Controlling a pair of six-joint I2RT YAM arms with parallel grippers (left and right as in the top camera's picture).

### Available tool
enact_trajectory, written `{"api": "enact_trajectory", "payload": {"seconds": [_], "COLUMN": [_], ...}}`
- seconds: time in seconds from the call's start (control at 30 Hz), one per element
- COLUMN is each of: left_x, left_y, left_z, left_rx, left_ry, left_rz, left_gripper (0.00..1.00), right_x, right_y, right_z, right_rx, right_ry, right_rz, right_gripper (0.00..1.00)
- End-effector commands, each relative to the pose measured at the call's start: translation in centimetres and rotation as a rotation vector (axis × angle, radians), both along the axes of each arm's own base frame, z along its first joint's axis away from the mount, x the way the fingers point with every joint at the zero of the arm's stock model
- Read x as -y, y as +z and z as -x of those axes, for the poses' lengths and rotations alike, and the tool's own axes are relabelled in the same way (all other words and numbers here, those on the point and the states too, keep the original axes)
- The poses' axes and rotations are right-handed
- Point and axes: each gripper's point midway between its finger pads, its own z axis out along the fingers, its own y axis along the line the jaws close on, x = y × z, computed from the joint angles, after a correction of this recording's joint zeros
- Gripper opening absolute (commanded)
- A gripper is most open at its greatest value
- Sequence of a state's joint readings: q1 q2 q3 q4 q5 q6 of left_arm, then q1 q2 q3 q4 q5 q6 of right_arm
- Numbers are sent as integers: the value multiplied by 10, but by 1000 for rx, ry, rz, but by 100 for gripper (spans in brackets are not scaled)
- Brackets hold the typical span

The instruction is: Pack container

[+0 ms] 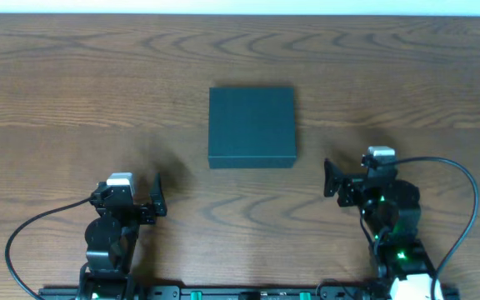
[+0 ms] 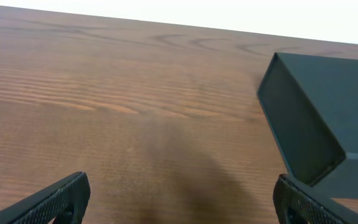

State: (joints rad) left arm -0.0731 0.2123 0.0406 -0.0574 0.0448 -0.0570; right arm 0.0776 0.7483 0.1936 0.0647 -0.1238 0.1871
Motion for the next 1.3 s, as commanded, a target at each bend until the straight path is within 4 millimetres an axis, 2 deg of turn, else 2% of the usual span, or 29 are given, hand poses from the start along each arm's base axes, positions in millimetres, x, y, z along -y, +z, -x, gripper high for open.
{"api": "enact_trajectory", "payload": {"seconds": [0.0, 0.07, 0.23, 0.3, 0.5, 0.7, 0.8, 0.93, 1.07, 1.17, 1.27], "left_x": [-6, -5, -5, -5, -5, -5, -5, -5, -5, -5, -5], "left_y": [-21, -21, -21, -21, -21, -21, -21, -16, 6, 30, 24], "left_z": [4, 4, 4, 4, 4, 4, 4, 3, 2, 2, 3], "left_rx": [-53, -52, -52, -52, -52, -52, -51, -30, 67, 170, 147], "left_ry": [35, 34, 34, 34, 34, 34, 34, 34, 33, 32, 31], "left_rz": [3, 3, 3, 3, 3, 3, 4, 5, 14, 24, 22], "left_gripper": [95, 95, 95, 95, 96, 95, 95, 95, 95, 96, 95], "right_x": [1, 0, 3, 15, 16, 16, 12, 10, 9, 9, 9], "right_y": [-32, -50, -58, -75, -105, -105, -94, -68, -36, -3, 23], "right_z": [16, 26, 30, 40, 71, 71, 65, 53, 44, 39, 38], "right_rx": [-74, -117, -152, -226, -401, -404, -344, -217, -69, 82, 195], "right_ry": [5, 12, -30, -90, -98, -97, -75, -67, -63, -58, -55], "right_rz": [-33, -47, -84, -41, -25, -24, -26, -37, -52, -66, -77], "right_gripper": [99, 99, 99, 99, 99, 99, 99, 99, 99, 99, 99]}}
